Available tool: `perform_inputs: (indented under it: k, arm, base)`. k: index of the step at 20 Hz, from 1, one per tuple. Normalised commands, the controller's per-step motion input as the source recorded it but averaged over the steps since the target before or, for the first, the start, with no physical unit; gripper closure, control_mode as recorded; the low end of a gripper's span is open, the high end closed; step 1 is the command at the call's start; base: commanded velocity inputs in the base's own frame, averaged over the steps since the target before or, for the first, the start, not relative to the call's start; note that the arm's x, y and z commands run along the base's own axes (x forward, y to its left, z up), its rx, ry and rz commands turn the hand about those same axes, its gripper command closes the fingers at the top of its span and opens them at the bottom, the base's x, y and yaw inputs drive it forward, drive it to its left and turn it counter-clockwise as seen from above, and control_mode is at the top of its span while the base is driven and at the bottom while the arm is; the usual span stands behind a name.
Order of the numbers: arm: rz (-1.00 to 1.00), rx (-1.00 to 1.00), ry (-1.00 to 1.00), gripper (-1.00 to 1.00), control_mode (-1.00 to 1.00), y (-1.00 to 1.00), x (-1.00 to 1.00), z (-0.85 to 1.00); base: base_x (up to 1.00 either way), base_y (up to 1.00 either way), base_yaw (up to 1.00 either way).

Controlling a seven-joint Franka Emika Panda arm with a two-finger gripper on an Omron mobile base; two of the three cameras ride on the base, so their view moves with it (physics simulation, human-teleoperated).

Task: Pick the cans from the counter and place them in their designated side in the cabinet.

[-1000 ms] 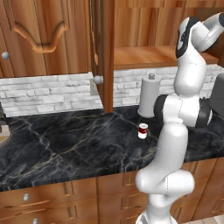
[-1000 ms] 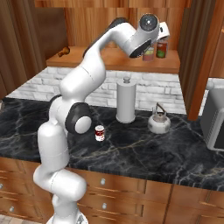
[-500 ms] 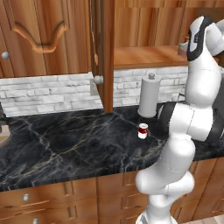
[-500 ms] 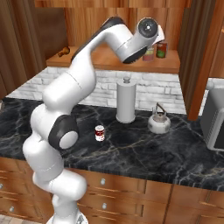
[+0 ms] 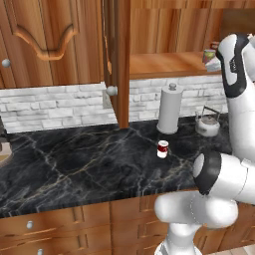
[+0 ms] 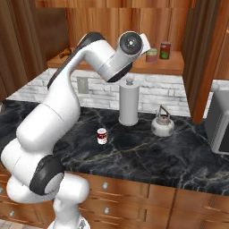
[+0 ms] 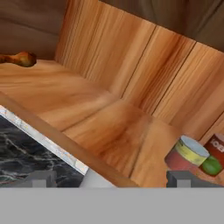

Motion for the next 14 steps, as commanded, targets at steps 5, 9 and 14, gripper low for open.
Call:
perform_inputs:
  k: [5, 9, 14]
  arm:
    - [0.0, -0.05, -0.03, -1.0, -1.0, 0.54, -0.99, -0.24]
    - [-0.01, -0.01, 0.0, -1.0, -1.0, 0.52, -1.0, -0.29]
    - [-0.02, 0.04, 0.01, -1.0, -1.0, 0.35, -0.78, -0.32]
  base:
    - [0.0, 0.0, 0.0]
    - [0.0, 0.0, 0.0]
    - [0.0, 0.0, 0.0]
